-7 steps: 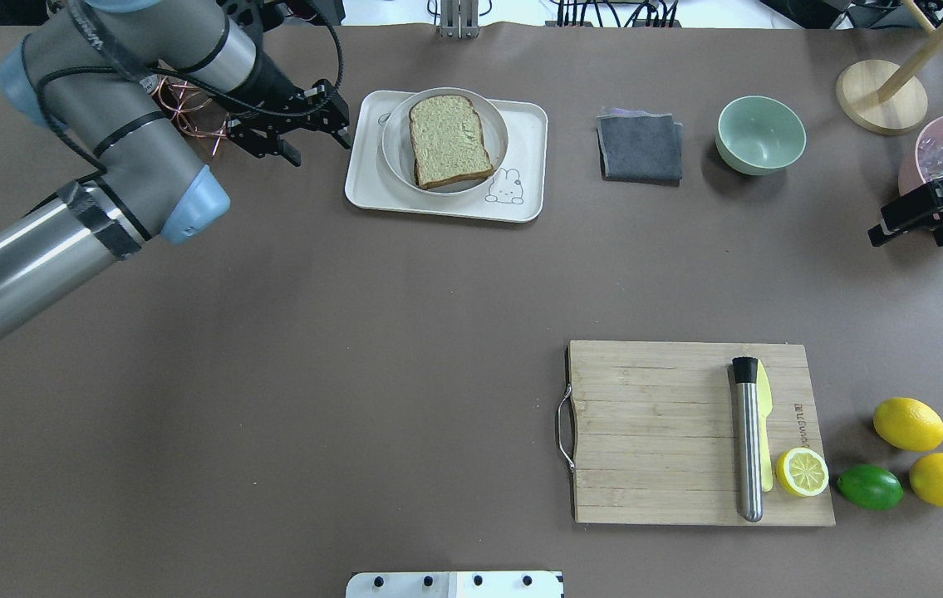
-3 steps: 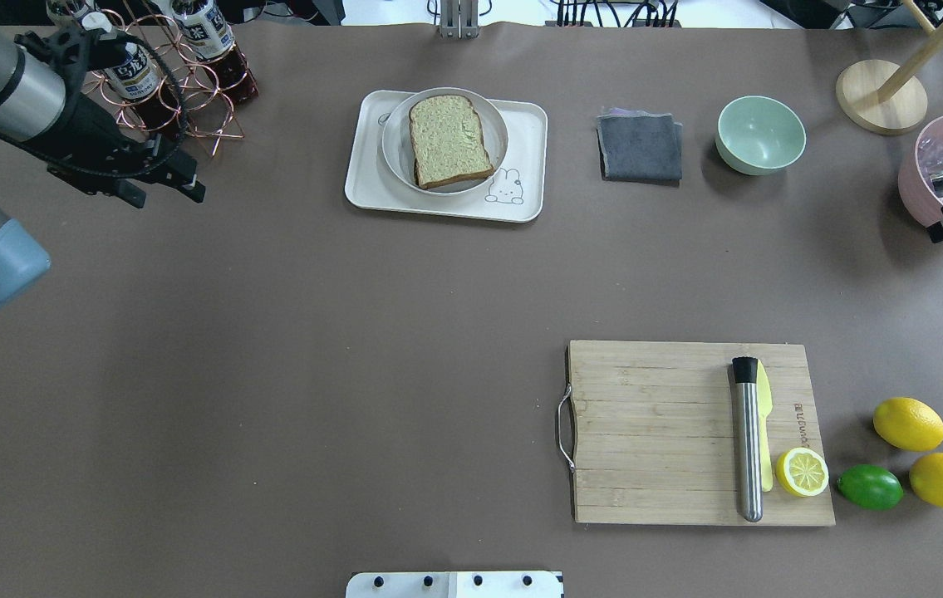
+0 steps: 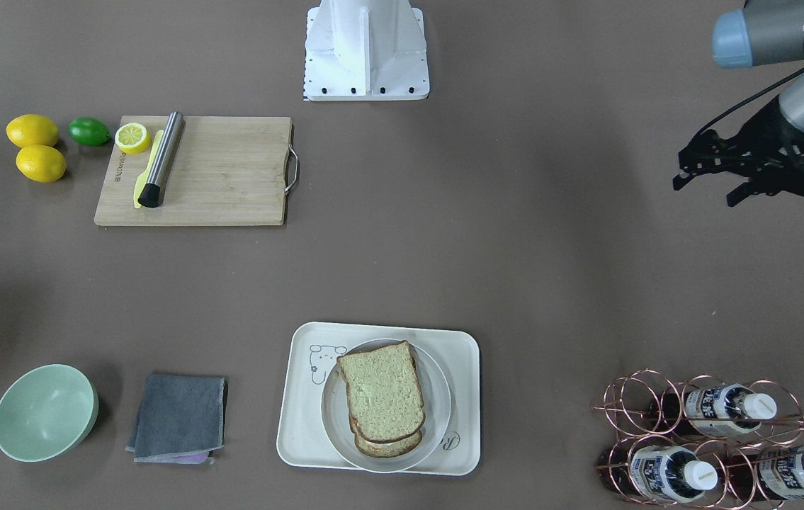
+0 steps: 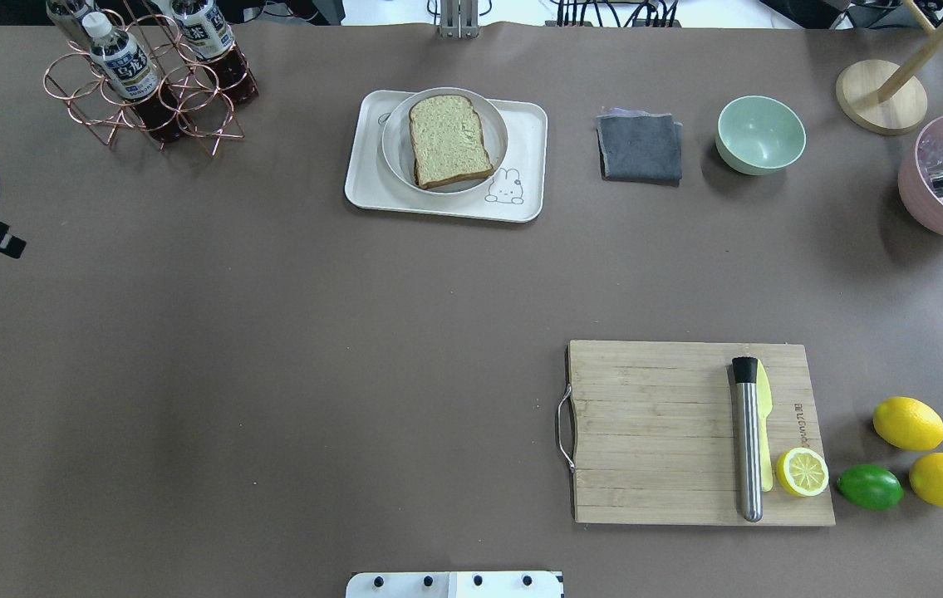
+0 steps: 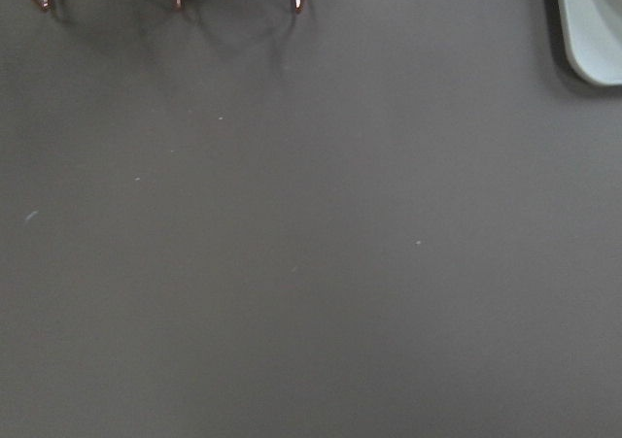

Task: Make sandwich and place on tray

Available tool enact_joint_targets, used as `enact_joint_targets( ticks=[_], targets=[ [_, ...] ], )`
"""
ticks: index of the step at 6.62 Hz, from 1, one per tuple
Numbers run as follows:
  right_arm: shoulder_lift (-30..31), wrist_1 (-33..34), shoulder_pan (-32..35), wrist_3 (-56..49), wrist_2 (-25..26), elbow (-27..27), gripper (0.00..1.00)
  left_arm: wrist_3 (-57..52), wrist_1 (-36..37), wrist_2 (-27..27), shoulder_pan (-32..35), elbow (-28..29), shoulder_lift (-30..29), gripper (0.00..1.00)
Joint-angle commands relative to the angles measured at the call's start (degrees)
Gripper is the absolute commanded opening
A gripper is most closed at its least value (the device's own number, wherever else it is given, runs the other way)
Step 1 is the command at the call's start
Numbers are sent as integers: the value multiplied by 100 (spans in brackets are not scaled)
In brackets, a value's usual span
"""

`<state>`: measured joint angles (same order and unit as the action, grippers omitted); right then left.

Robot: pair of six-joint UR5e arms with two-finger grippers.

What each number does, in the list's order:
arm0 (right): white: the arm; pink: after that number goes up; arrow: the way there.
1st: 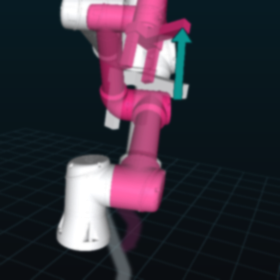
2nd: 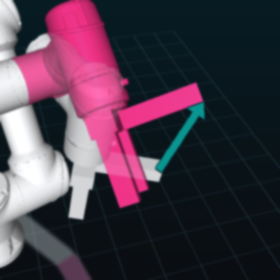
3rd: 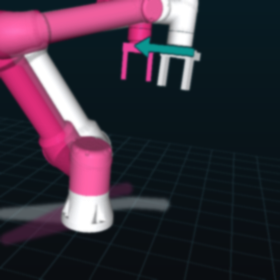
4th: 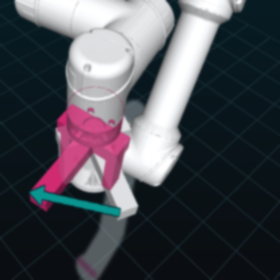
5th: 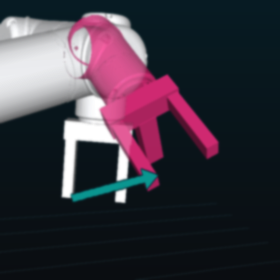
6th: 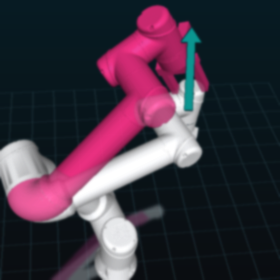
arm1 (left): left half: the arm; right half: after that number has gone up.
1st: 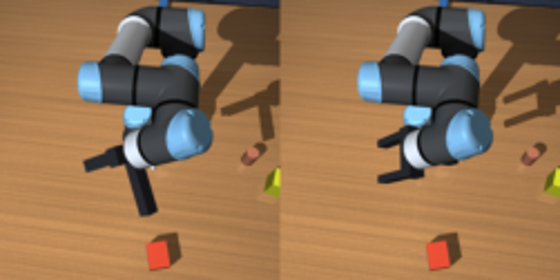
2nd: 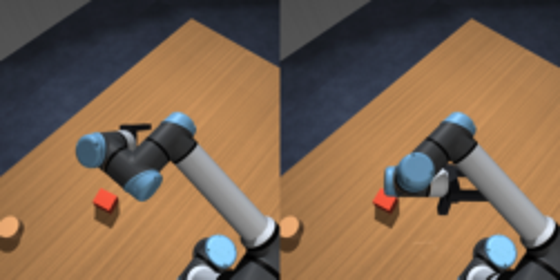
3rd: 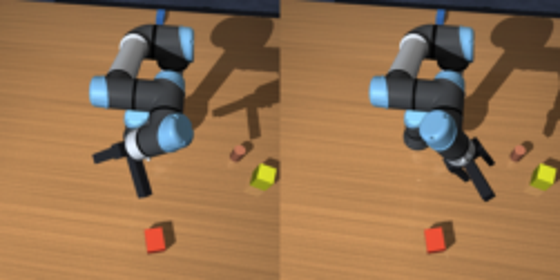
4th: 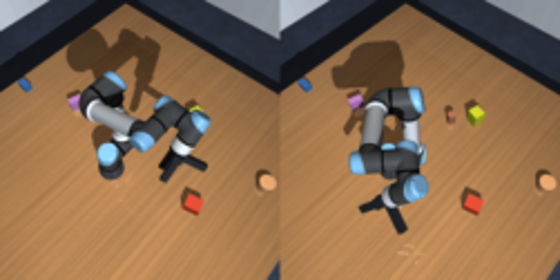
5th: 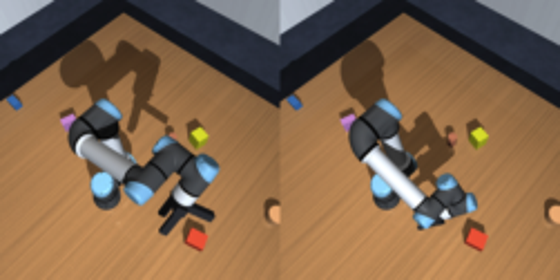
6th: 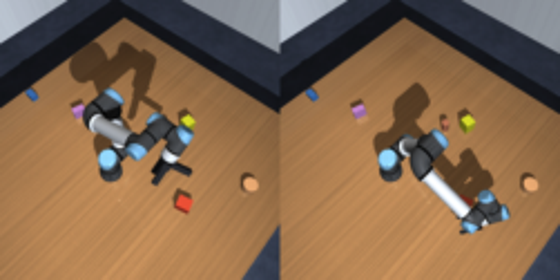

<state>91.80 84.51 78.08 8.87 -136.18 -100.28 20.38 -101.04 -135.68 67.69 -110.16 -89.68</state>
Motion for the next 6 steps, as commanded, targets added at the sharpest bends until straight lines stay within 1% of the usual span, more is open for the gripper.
enact_joint_targets(
  ticks=[1, 2, 3, 4, 5, 6],
  targets=[
    [171, -22, 250, -271, 56, -18, 100, -2071, 1333, 23, 986, -110, 302, 97],
    [232, -39, 303, -306, 126, -53, 100, -2804, 1837, 85, 1305, -84, 337, 97],
    [233, -40, 313, -307, 135, -62, 100, -3386, 1834, 242, 1587, 20, 877, 97],
    [216, -40, 313, -307, 266, -53, 100, -3687, 1834, 409, 1816, 248, 969, 97],
    [224, -57, 313, -298, 493, -62, 100, -3708, 1842, 410, 1914, 485, 1023, 97],
    [233, -57, 313, -298, 478, -79, 100, -3629, 1816, 349, 2037, 626, 1006, 97]
  ],
)
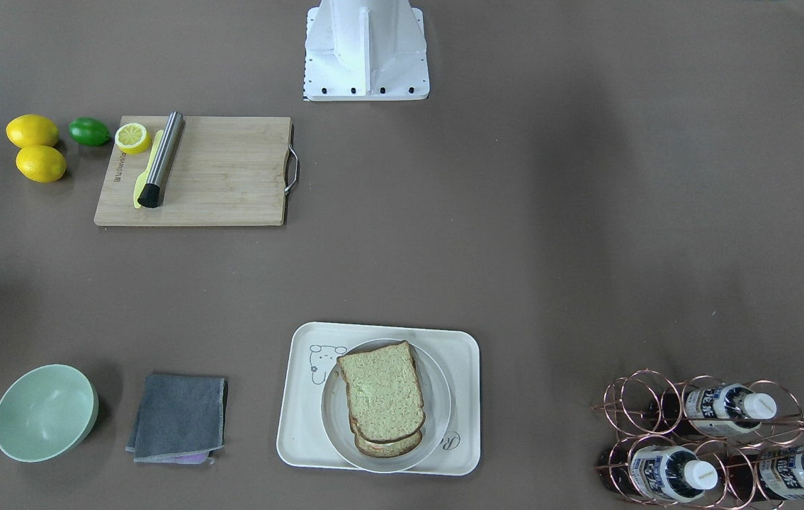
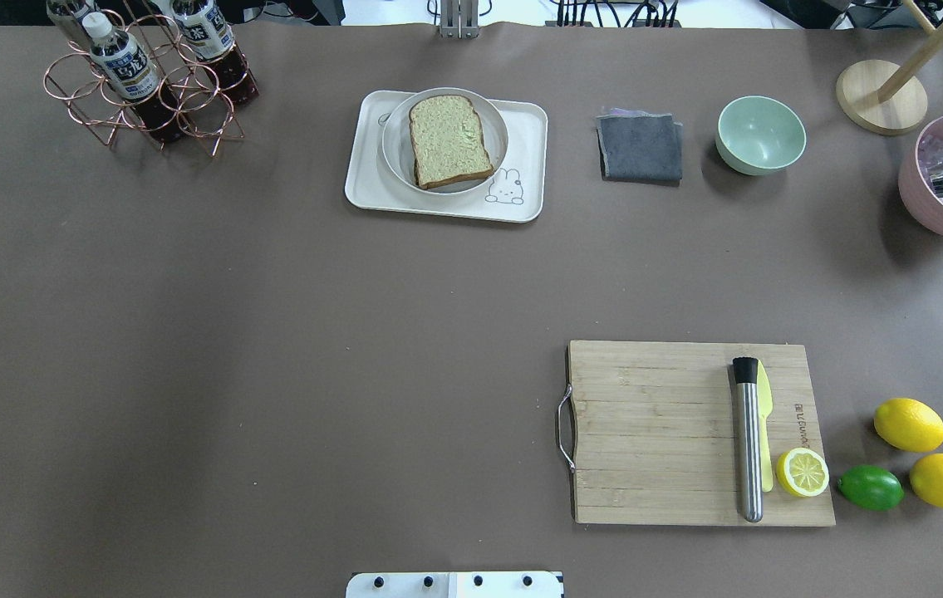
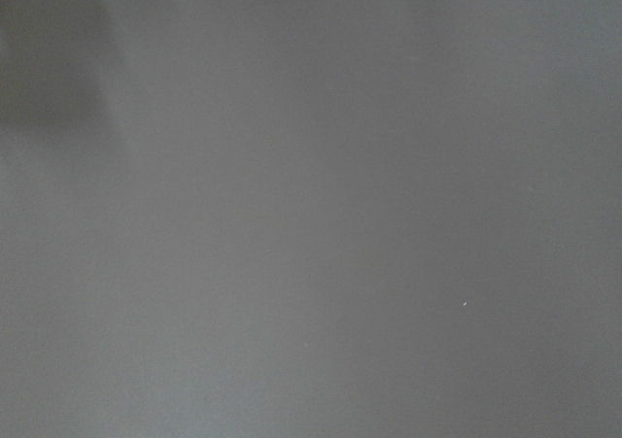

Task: Make sandwich and place on tray

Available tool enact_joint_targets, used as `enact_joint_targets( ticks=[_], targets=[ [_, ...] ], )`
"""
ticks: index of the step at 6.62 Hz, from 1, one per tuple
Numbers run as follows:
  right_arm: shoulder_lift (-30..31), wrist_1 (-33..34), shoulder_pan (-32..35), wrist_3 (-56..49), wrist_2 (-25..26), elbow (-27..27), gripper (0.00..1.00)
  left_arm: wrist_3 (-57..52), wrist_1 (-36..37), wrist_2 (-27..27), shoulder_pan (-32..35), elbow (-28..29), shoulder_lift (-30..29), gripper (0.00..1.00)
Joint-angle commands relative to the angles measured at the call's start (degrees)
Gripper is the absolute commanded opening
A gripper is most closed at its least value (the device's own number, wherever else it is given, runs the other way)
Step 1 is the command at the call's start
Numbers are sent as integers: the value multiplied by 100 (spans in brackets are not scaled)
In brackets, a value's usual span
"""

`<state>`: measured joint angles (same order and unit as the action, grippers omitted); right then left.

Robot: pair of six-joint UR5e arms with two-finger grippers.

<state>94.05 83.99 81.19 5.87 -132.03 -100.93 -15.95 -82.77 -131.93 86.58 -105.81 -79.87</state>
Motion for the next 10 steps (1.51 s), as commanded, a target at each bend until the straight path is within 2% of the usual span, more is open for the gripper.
enact_joint_targets(
  ticks=[1, 10],
  targets=[
    [43, 12, 11, 2, 37, -119, 100, 13, 32, -26, 157, 166, 24, 97],
    [298, -5, 116, -244, -7, -129, 100, -22, -20, 18, 385, 104, 24, 97]
  ],
)
